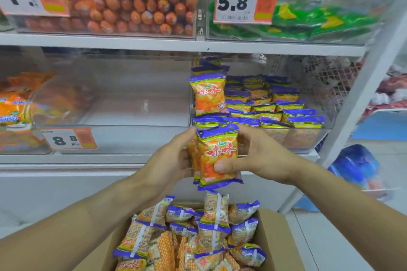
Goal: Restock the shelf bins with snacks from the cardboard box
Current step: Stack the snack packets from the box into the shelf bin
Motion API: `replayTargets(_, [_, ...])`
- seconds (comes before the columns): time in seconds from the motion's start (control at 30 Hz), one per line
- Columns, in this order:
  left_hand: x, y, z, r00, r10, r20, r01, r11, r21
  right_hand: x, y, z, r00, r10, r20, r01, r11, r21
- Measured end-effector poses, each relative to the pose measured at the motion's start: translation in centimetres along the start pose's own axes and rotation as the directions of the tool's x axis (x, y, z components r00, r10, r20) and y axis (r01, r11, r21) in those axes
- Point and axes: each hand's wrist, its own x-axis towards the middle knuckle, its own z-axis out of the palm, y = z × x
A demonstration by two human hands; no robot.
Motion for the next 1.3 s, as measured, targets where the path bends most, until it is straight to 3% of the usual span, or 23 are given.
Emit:
replayTargets(0.1, [0.0, -0.4, 0.3, 0.997, 0.062, 0.049, -0.07, 0.984, 0.165, 0.2, 0.4, -0.3, 0.996, 0.066, -0.06, -0.063, 0.997, 0.046])
replayTargets(0.2, [0.4, -0.4, 0.2, 0.993, 0.108, 0.055, -0.119, 0.951, 0.284, 0.0, 0.4, -0.6, 0.997, 0.044, 0.068, -0.052, 0.992, 0.113])
replayTargets(0.33, [0.2, 0.2, 0.7, 0.981, 0.153, 0.123, -0.176, 0.962, 0.211, -0.2, 0.5, -0.6, 0.991, 0.002, 0.135, -0.033, 0.973, 0.23])
replayTargets(0.43, [0.6, -0.1, 1.1, 0.962, 0.265, 0.06, -0.272, 0.936, 0.224, 0.0, 0.6, -0.8, 0.991, -0.018, 0.134, -0.015, 0.971, 0.24])
replayTargets(0.6, [1.6, -0.4, 2.0, 0.874, 0.484, -0.041, -0.409, 0.779, 0.476, -0.2, -0.2, -2.5, 0.999, -0.045, -0.023, 0.048, 0.985, 0.167])
replayTargets(0.67, [2.4, -0.4, 1.6, 0.786, 0.611, -0.097, -0.445, 0.667, 0.597, 0.1, -0.1, -3.7, 0.989, -0.07, -0.129, 0.098, 0.969, 0.228])
replayTargets(0.73, [3.4, -0.2, 1.2, 0.693, 0.715, -0.09, -0.428, 0.509, 0.747, 0.8, 0.4, -5.6, 0.959, -0.077, -0.272, 0.153, 0.95, 0.272])
replayTargets(0.77, [4.2, -0.2, 1.0, 0.684, 0.725, -0.087, -0.396, 0.468, 0.79, 1.3, 0.8, -6.7, 0.937, -0.086, -0.34, 0.183, 0.947, 0.265])
replayTargets(0.87, [6.5, -0.6, 0.3, 0.741, 0.67, -0.039, -0.352, 0.438, 0.827, 3.4, 1.8, -9.5, 0.882, -0.099, -0.461, 0.221, 0.95, 0.219])
replayTargets(0.93, [7.5, -1.3, 0.2, 0.743, 0.669, -0.018, -0.335, 0.396, 0.855, 5.5, 2.3, -10.9, 0.858, -0.097, -0.505, 0.213, 0.96, 0.179])
replayTargets(1.1, [8.6, -1.5, 0.4, 0.65, 0.759, -0.035, -0.306, 0.303, 0.902, 13.0, 1.9, -13.8, 0.833, -0.051, -0.551, 0.155, 0.977, 0.143])
replayTargets(1.23, [8.4, -2.3, 0.1, 0.664, 0.747, -0.02, -0.29, 0.283, 0.914, 16.8, 2.4, -14.0, 0.905, 0.067, -0.42, -0.01, 0.991, 0.137])
replayTargets(1.3, [8.5, -2.3, 0.2, 0.675, 0.738, -0.022, -0.277, 0.281, 0.919, 18.0, 2.1, -14.5, 0.901, 0.026, -0.433, 0.022, 0.994, 0.106])
